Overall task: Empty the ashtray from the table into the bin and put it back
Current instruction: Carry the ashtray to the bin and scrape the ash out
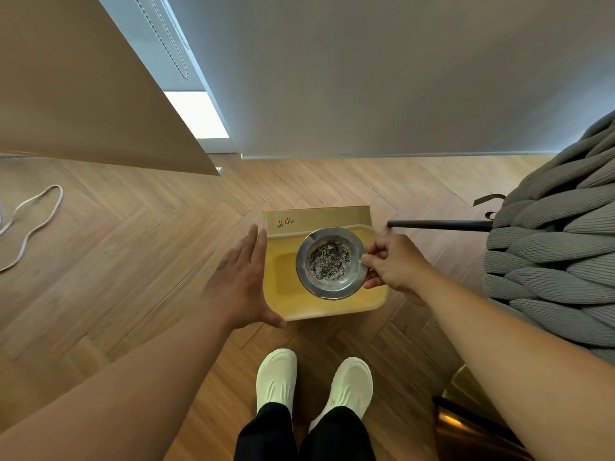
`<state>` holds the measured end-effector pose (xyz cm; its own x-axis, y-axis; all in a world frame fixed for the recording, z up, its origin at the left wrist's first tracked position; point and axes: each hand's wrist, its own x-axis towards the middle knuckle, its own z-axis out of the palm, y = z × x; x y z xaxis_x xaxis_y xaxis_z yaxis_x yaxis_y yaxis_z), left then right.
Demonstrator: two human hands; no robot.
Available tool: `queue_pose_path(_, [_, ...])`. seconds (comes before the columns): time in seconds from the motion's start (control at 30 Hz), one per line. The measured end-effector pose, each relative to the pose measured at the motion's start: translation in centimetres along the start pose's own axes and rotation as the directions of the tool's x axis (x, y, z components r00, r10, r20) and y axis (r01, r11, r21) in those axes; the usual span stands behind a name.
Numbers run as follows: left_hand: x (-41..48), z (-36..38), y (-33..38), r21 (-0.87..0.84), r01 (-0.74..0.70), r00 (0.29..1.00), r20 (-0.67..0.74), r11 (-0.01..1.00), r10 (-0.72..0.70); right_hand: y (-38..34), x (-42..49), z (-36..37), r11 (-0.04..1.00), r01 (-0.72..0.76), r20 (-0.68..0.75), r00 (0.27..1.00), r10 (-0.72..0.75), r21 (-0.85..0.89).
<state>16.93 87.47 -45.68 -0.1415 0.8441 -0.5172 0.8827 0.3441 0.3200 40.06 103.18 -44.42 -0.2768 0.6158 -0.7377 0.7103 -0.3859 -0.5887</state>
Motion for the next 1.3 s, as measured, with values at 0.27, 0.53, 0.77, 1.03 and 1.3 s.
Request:
queue_pose_path(0.27, [0.3, 0.5, 0.4, 0.057, -0.009, 1.000, 0.007, 0.998, 0.009, 0.1, 0.2, 0.1, 0.999, 0.035, -0.028, 0.999, -0.035, 0.004])
queue_pose_path(0.53, [0.4, 0.9, 0.0, 0.054, -0.004, 1.000, 0.005, 0.999, 0.004, 0.1, -1.7, 1.5, 0.664, 0.537, 0.101, 0.811, -0.576, -0.520])
queue_pose_path(0.77, [0.5, 0.9, -0.1, 0.068, -0.018, 1.000, 0.003, 0.998, 0.018, 1.0, -3.5, 3.5, -0.022, 0.554, 0.337, 0.473, -0.814, -0.832])
queue_pose_path(1.03, [0.5, 0.7, 0.0, 0.083, -0.021, 1.000, 0.006, 0.996, 0.021, 1.7, -3.3, 3.5, -0.071, 0.515, 0.335, 0.441, -0.833, -0.854])
queue_pose_path(1.3, [0.4, 0.6, 0.2, 0.089, -0.015, 1.000, 0.016, 0.996, 0.013, 1.8, -3.4, 3.4, -0.077, 0.510, 0.337, 0.440, -0.832, -0.857])
